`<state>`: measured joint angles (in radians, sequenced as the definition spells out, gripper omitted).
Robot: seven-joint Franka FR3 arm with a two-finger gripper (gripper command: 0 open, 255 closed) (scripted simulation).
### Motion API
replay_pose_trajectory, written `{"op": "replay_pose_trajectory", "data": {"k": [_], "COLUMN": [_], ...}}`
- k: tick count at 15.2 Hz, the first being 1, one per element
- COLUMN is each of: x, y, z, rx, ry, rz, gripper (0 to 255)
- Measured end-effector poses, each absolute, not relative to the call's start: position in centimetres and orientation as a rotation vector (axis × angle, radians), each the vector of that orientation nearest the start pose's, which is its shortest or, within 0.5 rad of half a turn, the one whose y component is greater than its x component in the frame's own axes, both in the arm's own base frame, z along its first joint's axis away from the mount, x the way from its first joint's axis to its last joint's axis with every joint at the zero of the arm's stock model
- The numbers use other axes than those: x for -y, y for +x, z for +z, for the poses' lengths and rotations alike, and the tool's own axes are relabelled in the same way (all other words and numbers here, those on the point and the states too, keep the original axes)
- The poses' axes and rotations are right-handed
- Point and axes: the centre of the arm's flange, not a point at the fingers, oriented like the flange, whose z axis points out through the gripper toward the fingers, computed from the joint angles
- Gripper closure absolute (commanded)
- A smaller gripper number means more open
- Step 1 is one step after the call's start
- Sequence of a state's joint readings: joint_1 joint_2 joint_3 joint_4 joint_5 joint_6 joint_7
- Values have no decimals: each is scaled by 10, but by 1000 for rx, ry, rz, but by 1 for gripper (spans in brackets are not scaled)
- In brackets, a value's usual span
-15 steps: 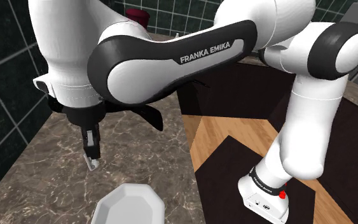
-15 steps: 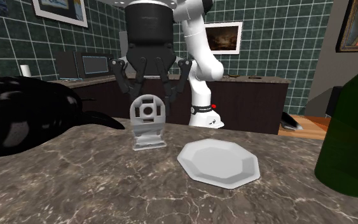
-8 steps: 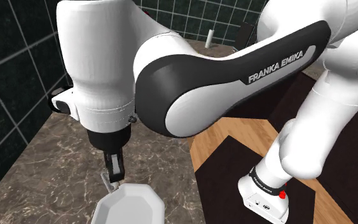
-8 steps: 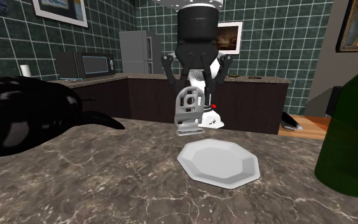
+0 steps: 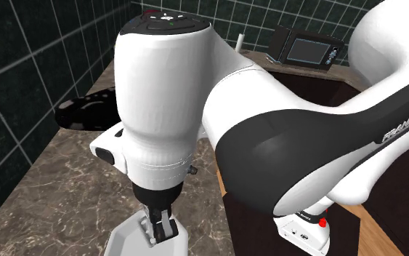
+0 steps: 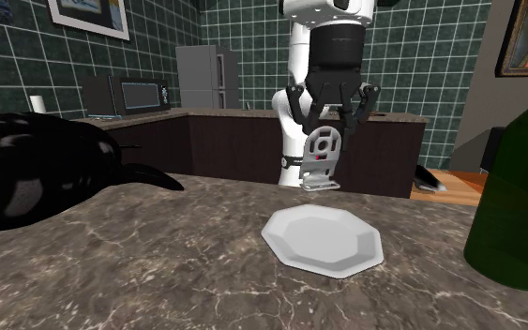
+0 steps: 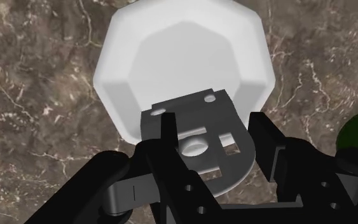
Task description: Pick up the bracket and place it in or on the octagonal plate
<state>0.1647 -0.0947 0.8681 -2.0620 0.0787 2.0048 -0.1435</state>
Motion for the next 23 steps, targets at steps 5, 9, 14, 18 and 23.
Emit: {"op": "replay_pose_trajectory", "data": {"k": [5,9,14,18,23], "x": [-465,-466,-466,-466,-465], "y": [262,263,263,262,262], "z": [435,415,389,377,377], "rx": [1694,1694,1694,1694,1695], "ry": [-2643,-2643,-2643,-2643,-2643], "rz": [-7,-7,-7,-7,-8], "gripper": [255,255,255,255,0]}}
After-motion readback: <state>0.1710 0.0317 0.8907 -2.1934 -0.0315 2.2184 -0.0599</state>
